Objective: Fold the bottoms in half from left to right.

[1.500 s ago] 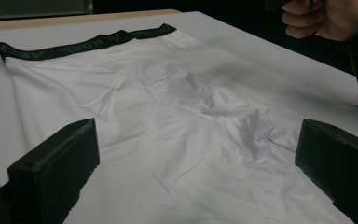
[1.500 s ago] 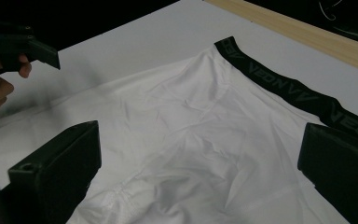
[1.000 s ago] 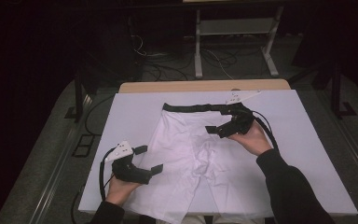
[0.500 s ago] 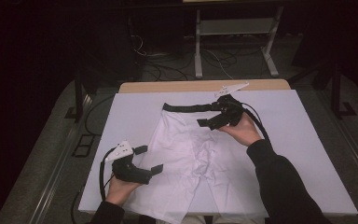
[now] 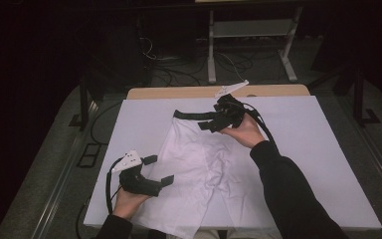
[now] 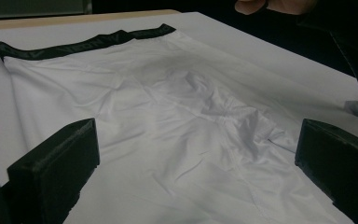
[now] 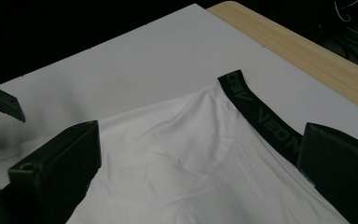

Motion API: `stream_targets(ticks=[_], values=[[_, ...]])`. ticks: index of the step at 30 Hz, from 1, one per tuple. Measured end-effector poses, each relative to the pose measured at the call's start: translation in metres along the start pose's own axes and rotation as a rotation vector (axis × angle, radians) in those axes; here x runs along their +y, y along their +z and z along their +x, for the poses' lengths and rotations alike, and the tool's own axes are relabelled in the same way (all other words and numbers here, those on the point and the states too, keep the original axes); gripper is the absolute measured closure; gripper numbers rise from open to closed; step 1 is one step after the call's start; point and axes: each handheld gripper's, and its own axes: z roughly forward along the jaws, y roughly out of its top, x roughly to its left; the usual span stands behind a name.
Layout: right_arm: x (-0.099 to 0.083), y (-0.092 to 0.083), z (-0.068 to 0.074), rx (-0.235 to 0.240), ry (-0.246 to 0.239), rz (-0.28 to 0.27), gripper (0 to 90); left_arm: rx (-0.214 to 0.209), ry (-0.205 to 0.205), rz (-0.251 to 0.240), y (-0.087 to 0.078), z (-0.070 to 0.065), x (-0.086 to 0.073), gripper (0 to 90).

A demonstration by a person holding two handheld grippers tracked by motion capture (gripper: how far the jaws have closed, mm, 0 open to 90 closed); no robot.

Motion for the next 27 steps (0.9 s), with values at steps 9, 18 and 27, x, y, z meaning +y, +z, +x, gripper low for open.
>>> stream_targets(ticks=[9,18,27], values=[[0.008,0.013,0.0,0.004,-0.004,0.009,0.0,-0.004,-0.002,0.001,0.0,0.0,0.0,0.0],[0.02,0.029,0.0,0.009,-0.012,0.016,0.0,-0.008,-0.001,0.001,0.0,0.001,0.0,0.0],[0.027,0.048,0.002,0.011,-0.016,0.02,0.0,-0.008,-0.004,-0.005,-0.001,0.001,0.0,0.0]])
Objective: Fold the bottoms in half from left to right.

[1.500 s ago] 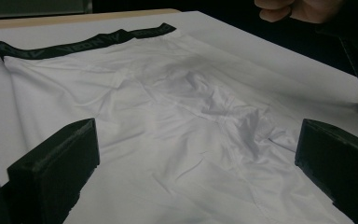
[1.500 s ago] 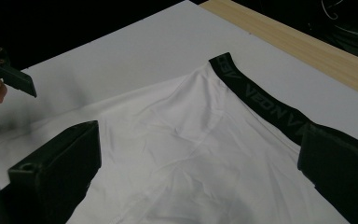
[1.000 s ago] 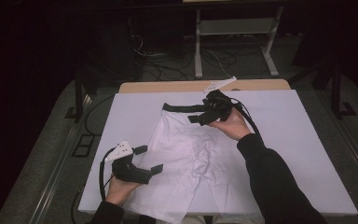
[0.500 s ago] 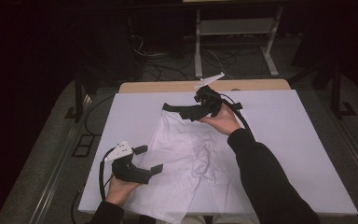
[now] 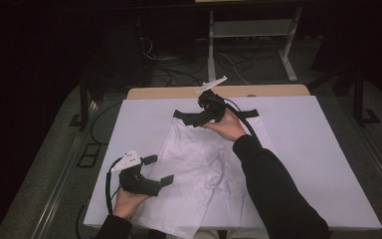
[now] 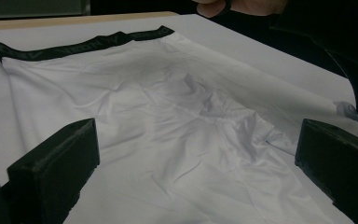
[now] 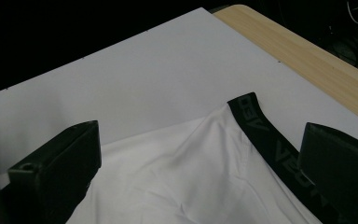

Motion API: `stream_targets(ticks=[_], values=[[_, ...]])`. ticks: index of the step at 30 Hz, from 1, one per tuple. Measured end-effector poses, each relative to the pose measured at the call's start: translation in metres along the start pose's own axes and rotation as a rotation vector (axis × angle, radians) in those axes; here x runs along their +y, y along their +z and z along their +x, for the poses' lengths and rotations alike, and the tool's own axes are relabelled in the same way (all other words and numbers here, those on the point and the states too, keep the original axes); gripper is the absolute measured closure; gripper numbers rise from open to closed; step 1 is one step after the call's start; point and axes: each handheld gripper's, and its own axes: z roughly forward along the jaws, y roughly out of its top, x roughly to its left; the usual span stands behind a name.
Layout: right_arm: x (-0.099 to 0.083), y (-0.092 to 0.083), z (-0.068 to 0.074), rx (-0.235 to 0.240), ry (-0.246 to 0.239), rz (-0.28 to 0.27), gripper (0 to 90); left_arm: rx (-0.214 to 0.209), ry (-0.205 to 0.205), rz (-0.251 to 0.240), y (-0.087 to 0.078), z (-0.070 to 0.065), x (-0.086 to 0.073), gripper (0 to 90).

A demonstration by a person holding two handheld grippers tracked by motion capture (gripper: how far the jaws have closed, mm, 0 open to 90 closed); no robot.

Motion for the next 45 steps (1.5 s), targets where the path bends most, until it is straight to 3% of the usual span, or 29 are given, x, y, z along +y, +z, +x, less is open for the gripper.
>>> stream_targets(ticks=[14,29,45], values=[[0.003,0.034,-0.002,0.011,0.023,0.006,0.0,-0.008,-0.002,-0.005,0.0,0.001,0.0,0.0],[-0.003,0.076,-0.016,0.005,0.097,-0.001,0.0,0.002,-0.02,-0.016,-0.002,0.004,0.0,0.0],[0.004,0.111,-0.02,0.003,0.068,0.024,0.0,0.001,-0.02,-0.024,-0.003,0.006,0.0,0.0]])
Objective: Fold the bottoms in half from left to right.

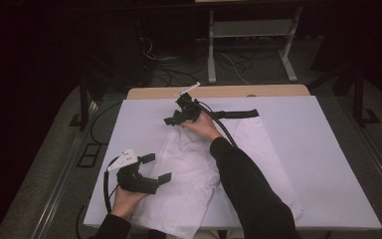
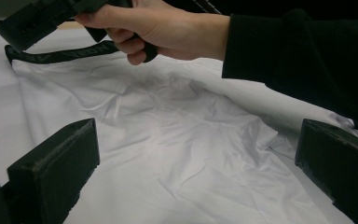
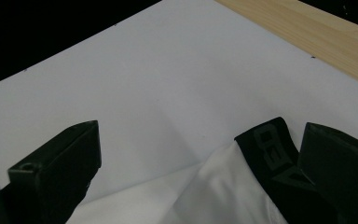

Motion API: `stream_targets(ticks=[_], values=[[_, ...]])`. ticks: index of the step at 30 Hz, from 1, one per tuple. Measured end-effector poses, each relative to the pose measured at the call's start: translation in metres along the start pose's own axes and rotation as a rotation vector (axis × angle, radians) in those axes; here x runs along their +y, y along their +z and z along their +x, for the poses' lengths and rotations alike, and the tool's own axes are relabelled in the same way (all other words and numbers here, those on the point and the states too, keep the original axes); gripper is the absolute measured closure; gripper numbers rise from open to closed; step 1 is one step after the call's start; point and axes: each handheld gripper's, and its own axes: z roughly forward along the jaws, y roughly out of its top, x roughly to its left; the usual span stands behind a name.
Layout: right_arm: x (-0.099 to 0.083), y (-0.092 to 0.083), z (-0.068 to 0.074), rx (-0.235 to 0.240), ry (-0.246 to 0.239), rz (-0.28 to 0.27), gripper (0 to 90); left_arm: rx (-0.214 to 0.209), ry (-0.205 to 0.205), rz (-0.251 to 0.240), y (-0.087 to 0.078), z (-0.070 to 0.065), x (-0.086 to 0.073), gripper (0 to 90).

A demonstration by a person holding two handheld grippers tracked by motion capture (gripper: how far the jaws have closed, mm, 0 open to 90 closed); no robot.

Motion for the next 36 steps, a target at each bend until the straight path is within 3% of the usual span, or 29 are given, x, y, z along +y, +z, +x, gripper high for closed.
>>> stream_targets(ticks=[7,11,15,20,28,36], values=[[0.001,0.008,-0.005,-0.017,0.025,0.0,0.0,0.003,-0.007,-0.006,0.001,0.001,0.0,0.0],[0.0,0.017,-0.007,-0.053,0.022,0.038,0.0,0.003,-0.005,-0.009,0.001,0.0,0.0,0.0],[-0.005,0.027,-0.012,-0.08,0.081,0.034,0.7,0.003,-0.004,-0.012,0.0,0.001,0.001,0.0],[-0.007,0.031,-0.013,-0.122,0.05,0.035,12.7,0.002,-0.005,-0.014,0.0,0.001,0.001,0.0],[-0.004,0.033,-0.012,-0.161,0.055,0.019,33.4,0.003,-0.006,-0.016,0.0,0.0,0.001,0.0],[-0.004,0.039,-0.01,-0.215,0.049,0.046,51.2,0.004,-0.006,-0.016,0.0,0.0,0.001,0.0]])
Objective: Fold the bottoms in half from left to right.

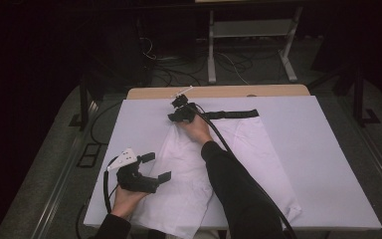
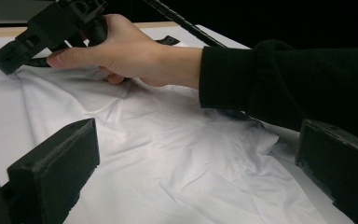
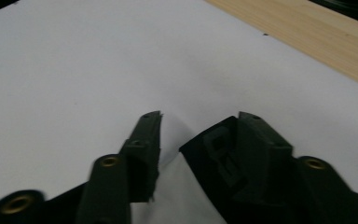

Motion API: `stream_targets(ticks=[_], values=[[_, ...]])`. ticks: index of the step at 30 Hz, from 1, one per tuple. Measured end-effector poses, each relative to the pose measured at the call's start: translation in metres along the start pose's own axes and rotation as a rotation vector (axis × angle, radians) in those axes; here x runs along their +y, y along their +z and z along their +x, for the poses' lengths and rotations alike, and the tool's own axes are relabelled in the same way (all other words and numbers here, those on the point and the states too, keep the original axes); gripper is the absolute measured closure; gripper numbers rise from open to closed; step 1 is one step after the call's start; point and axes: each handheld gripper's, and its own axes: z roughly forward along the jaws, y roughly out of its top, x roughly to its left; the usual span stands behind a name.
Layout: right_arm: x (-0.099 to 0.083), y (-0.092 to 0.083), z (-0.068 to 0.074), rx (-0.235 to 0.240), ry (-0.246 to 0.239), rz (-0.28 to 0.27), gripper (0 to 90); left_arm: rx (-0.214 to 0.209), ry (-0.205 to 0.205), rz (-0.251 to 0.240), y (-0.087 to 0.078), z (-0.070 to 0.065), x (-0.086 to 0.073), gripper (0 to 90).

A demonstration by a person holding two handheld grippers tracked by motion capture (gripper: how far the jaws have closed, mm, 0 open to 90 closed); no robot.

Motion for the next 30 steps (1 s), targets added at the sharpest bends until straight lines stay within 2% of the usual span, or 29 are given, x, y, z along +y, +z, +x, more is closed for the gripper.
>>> stream_targets(ticks=[1,2,3,4,5,6,7,8,11,13,14,16,19,25,28,29,30], values=[[0.0,0.0,0.0,0.0,0.0,0.0,51.2,0.0,0.0,0.0,0.0,0.0,0.0,0.0],[0.0,0.0,0.001,-0.025,0.0,-0.003,59.0,0.001,0.001,0.001,0.0,0.0,0.0,0.0],[0.0,0.0,0.001,-0.025,0.0,-0.003,59.0,0.001,0.001,0.001,0.0,0.0,0.0,0.0],[0.0,-0.001,-0.001,-0.024,0.01,-0.005,65.4,0.001,0.001,0.001,0.0,0.0,0.0,0.0],[0.0,-0.001,-0.001,-0.024,0.01,-0.005,65.4,0.001,0.001,0.001,0.0,0.0,0.0,0.0],[0.0,-0.002,-0.001,-0.014,0.012,0.0,73.5,0.002,0.001,0.003,-0.001,0.0,0.0,0.0],[0.0,-0.002,-0.001,-0.014,0.012,0.0,73.5,0.002,0.001,0.003,-0.001,0.0,0.0,0.0],[0.001,-0.004,-0.001,-0.004,0.011,0.006,80.7,0.003,0.0,0.003,-0.001,0.0,0.0,0.0],[0.001,-0.007,-0.003,0.007,0.022,0.013,84.8,0.005,-0.004,0.003,-0.001,0.0,0.0,0.0],[0.001,-0.007,-0.004,0.014,0.03,0.014,85.1,0.008,-0.006,0.005,-0.002,0.0,-0.001,0.0],[0.001,-0.01,-0.006,0.024,0.052,0.008,85.4,0.012,-0.014,0.003,-0.002,0.001,-0.001,0.0],[0.0,-0.012,-0.007,0.034,0.068,0.005,85.6,0.019,-0.021,0.01,-0.003,0.001,-0.002,0.0],[-0.001,-0.016,-0.007,0.04,0.07,-0.002,85.7,0.028,-0.02,0.028,-0.004,0.002,-0.003,0.0],[-0.004,-0.021,-0.008,0.063,0.077,-0.022,85.8,0.045,-0.047,0.063,-0.003,0.001,-0.002,0.0],[-0.007,-0.024,-0.009,0.069,0.083,-0.036,85.8,0.048,-0.045,0.108,-0.002,-0.002,0.0,0.0],[-0.007,-0.024,-0.009,0.069,0.083,-0.036,85.8,0.048,-0.045,0.108,-0.002,-0.002,0.0,0.0],[-0.008,-0.026,-0.009,0.065,0.082,-0.043,85.7,0.057,-0.051,0.143,-0.001,-0.002,0.001,0.0]])
